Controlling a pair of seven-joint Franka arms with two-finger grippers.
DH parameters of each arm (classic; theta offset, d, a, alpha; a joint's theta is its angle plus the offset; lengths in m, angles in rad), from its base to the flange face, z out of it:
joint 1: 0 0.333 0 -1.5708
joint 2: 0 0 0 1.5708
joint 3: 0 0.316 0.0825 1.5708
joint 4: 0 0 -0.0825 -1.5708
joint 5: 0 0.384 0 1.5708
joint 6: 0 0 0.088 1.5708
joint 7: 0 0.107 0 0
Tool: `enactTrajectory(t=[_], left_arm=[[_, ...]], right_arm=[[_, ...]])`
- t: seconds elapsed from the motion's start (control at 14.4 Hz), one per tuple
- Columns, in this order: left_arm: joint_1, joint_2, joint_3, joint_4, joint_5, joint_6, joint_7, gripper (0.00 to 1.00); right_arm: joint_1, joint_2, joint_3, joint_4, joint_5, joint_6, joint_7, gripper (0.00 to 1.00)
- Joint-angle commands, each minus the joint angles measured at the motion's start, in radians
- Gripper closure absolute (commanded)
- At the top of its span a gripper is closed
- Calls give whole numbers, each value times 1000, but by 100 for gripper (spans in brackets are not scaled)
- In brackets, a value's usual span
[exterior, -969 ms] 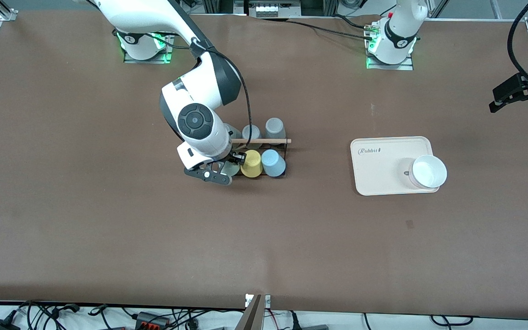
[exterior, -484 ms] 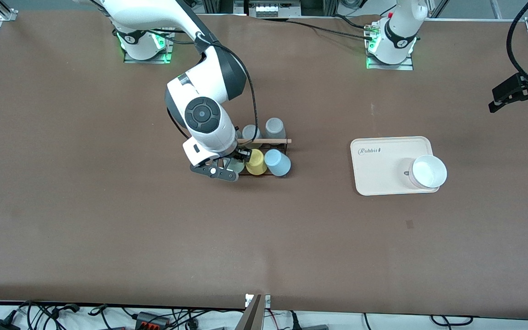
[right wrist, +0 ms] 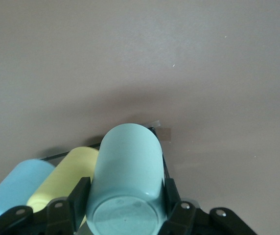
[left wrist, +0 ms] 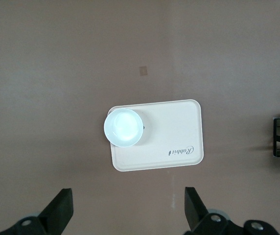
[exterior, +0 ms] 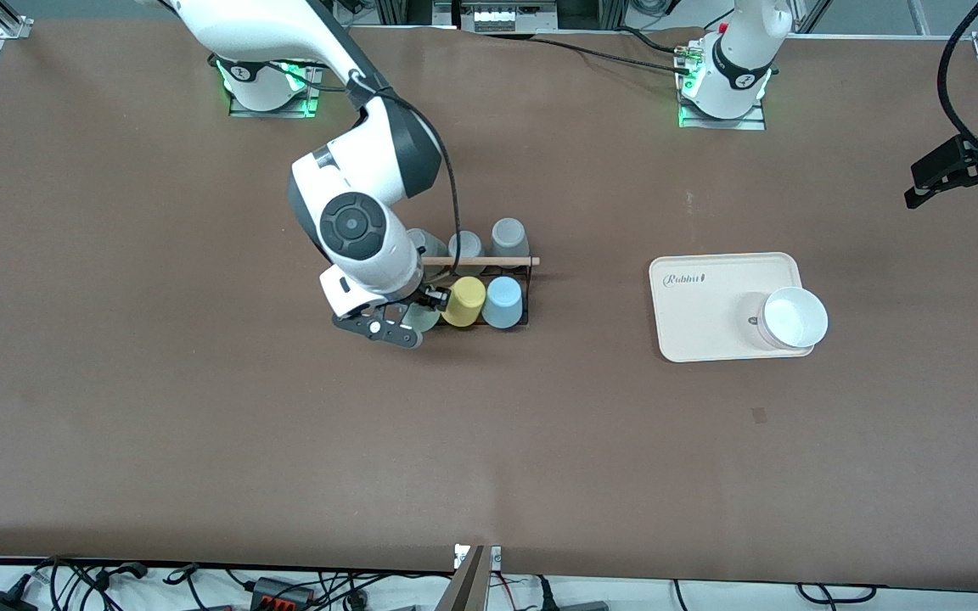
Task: Hang scattered cups on rack with three cups
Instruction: 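Hang the pale teal cup on the rack peg beside the yellow cup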
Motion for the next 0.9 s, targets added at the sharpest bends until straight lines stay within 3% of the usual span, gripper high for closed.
enactTrajectory(t=[0.0,0.55,0.83], left_arm=[[-5,13,6,32,-15,-21,12,0],[-5,13,6,32,-13,-21,12,0],[-5,13,6,32,-13,-20,12,0]], right_arm=[[-1,31,3,26,7,-16,4,79],[10,68,10,25,11,-18,4,79],[10,77,10,25,52,-16,-3,79]])
